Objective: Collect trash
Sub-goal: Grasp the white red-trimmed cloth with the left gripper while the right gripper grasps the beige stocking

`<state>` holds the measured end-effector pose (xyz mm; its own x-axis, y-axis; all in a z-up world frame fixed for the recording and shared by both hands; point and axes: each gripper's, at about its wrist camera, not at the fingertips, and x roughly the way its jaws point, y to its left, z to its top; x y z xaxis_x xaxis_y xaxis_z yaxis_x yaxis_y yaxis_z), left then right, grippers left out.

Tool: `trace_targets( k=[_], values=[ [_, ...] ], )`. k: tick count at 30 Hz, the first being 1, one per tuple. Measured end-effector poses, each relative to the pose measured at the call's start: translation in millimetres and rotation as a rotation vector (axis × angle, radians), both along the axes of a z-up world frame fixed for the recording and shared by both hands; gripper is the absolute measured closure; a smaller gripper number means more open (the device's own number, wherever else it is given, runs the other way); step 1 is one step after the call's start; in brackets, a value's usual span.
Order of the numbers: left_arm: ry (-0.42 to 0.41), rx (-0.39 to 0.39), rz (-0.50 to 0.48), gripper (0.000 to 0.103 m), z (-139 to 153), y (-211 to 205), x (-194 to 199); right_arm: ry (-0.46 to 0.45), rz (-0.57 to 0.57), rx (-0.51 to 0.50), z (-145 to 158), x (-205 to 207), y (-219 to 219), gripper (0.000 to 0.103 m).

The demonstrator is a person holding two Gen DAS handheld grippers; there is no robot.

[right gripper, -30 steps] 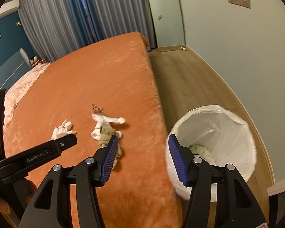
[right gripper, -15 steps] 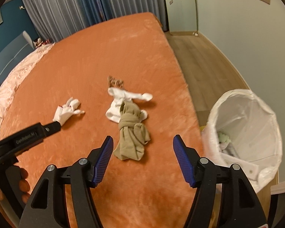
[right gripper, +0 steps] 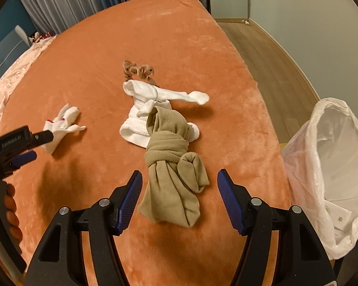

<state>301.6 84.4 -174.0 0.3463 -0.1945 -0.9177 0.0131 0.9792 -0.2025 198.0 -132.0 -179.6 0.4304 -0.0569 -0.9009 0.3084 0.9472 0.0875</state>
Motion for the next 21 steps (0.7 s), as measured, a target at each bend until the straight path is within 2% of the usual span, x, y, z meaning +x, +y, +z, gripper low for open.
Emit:
trace_targets(
  k=[3, 4, 6, 8, 9, 10, 11, 14, 21],
  values=[
    [0.040, -0.013, -0.012, 0.034, -12.4, -1.5, 11.8, 0.011, -0.005, 0.000, -5.7, 6.5, 0.3, 0.040],
    [0.054, -0.021, -0.013, 0.042, -16.5, -1.4, 14.5, 0.015, -0.005, 0.004, -7.3, 8.2, 0.7, 0.040],
    [0.073, -0.034, -0.014, 0.048, -20.8, -0.6, 15.2, 0.021, -0.004, 0.007, -10.4, 10.1, 2.0, 0.042],
    [0.062, -0.032, -0.026, 0.069, -19.5, -0.1, 12.8, 0.025, -0.007, 0.005, -13.4, 10.3, 2.9, 0.044],
    [0.062, -0.035, -0.042, 0.075, -18.5, -0.3, 10.5, 0.028, -0.008, 0.006, -14.9, 9.7, 3.1, 0.047],
    [0.065, -0.041, -0.053, 0.085, -18.0, -2.4, 9.5, 0.031, -0.009, 0.009, -15.3, 8.2, 3.1, 0.054],
    [0.064, -0.050, -0.059, 0.086, -16.5, -2.3, 7.2, 0.031, -0.010, 0.018, -16.4, 6.7, 3.3, 0.059],
    [0.049, -0.041, -0.076, 0.088, -9.3, -6.4, -9.0, 0.020, -0.012, 0.029, -15.4, -0.6, 4.9, 0.067],
    [0.066, -0.055, -0.103, 0.088, -3.1, -24.3, -59.2, 0.003, -0.014, 0.081, -7.0, -26.8, 9.6, 0.072]
  ],
)
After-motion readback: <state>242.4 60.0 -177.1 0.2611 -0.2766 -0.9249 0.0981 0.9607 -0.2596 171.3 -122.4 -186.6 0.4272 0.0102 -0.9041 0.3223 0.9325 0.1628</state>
